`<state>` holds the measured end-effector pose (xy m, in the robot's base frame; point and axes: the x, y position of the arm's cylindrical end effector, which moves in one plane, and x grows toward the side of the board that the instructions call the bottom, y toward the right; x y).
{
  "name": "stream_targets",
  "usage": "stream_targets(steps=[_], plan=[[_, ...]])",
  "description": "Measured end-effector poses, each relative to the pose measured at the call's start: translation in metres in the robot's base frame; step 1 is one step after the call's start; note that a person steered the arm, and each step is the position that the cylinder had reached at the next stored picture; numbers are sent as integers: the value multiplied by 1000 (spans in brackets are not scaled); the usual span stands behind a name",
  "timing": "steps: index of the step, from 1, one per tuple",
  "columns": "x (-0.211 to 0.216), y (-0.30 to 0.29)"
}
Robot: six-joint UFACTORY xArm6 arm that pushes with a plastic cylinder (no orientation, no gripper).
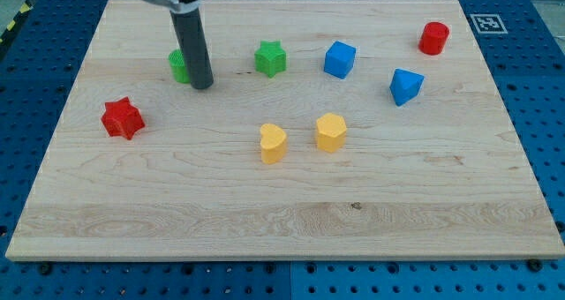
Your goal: Move the green circle diagonal to the red star
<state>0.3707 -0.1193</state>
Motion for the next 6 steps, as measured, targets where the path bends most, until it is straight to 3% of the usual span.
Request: stream_targets(steps=[3, 4, 5, 6], plan=[[-62, 2], [-56, -36], [-15, -56], [-2, -58]])
